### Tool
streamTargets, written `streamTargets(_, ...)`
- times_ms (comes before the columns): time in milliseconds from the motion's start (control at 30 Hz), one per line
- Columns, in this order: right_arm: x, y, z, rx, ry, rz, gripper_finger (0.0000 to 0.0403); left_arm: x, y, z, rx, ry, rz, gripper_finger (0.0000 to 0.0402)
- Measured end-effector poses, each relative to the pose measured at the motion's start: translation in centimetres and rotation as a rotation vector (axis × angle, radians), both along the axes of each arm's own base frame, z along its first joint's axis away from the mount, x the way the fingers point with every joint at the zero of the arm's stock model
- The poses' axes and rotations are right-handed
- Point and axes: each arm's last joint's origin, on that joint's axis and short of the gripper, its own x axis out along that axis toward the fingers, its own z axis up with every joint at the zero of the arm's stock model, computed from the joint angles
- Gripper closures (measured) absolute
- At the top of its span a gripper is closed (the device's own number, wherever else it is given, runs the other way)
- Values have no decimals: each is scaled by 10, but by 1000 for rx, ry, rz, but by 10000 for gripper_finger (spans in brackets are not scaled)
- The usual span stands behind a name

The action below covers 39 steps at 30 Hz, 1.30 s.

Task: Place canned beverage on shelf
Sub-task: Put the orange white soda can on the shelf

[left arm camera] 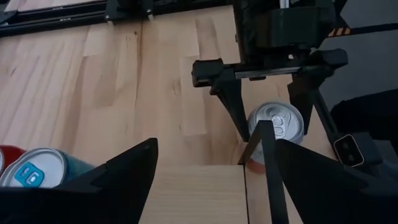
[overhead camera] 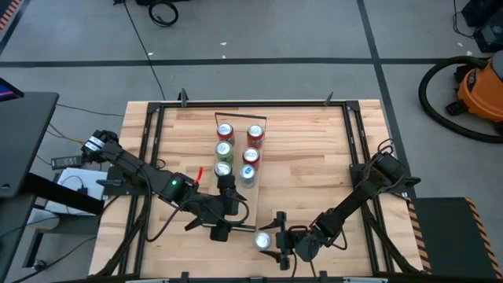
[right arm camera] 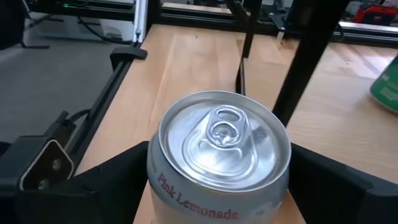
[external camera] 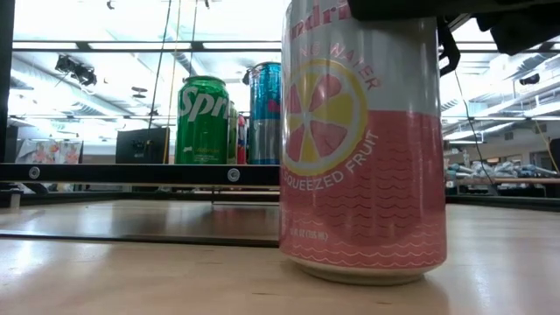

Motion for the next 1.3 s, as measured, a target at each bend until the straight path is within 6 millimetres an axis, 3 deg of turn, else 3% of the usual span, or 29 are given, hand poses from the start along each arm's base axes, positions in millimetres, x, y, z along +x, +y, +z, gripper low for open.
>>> streamTargets(233, -2, -3, 7, 1, 47, 49, 87, 2, -3, 3, -41, -25, -48, 68)
streamTargets(600, -19, -20, 29, -125, 166, 48, 81, 7, -2, 7, -44, -82, -61, 68)
streamTargets(1000, -43, -67, 30, -52, 163, 118, 80, 8, -1, 8, -11, -96, -84, 68)
streamTargets(1300, -38, -103, 15, -106, 77, 171, 80, 12, 5, 9, 0, -108, -73, 68)
